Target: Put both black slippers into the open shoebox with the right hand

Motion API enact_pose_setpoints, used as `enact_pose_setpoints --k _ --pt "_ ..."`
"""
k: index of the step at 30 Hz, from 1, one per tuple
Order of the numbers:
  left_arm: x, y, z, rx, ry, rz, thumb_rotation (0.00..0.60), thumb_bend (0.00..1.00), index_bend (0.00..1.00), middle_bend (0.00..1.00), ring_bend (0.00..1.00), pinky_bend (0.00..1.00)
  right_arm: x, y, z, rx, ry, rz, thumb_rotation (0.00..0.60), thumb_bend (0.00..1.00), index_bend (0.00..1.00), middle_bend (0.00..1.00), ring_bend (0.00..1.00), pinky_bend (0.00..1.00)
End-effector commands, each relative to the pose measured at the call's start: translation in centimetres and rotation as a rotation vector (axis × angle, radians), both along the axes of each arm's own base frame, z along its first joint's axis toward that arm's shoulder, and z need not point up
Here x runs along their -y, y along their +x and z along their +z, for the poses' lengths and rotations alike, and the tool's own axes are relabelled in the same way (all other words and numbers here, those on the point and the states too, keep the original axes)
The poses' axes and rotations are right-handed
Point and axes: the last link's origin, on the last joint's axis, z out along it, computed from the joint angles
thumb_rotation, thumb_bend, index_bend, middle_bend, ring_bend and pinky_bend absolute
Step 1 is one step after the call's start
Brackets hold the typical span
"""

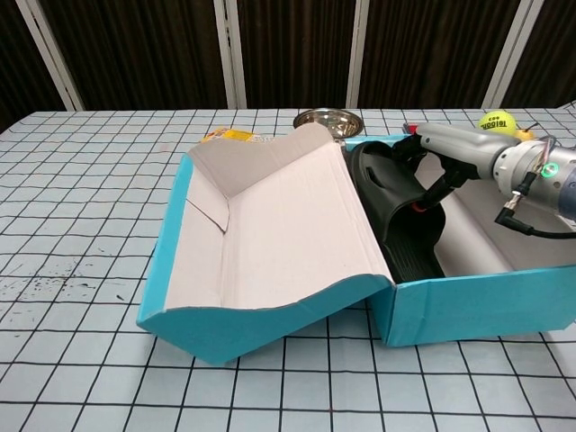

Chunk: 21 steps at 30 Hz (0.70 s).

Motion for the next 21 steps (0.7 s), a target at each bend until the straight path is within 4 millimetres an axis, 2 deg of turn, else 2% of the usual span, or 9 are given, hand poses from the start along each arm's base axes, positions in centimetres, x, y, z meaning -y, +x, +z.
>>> enact_pose_setpoints --k 1,7,21 --pt "0.0 0.01 0.02 0.0 0.001 -0.001 0.6 0.33 0.01 0.0 0.0 0.07 0.37 0.18 -0.33 0.011 -0.005 -0.018 0.6 0.53 0.69 0.65 0.31 0.0" --pt "-0.01 -0.09 0.07 0.001 0.001 0.001 0.6 0.33 0.01 0.0 0.0 0.07 0.75 0.02 -0.8 0.007 -0.012 -0.06 0.6 0.53 0.69 0.66 0.31 0.0" --pt "-0.11 0.09 -0.2 -0.001 -0.009 -0.006 0.6 0.33 0.01 0.0 0.0 0.07 0.16 -0.33 0.04 -0.051 -0.016 -0.069 0.6 0.54 0.69 0.66 0.31 0.0"
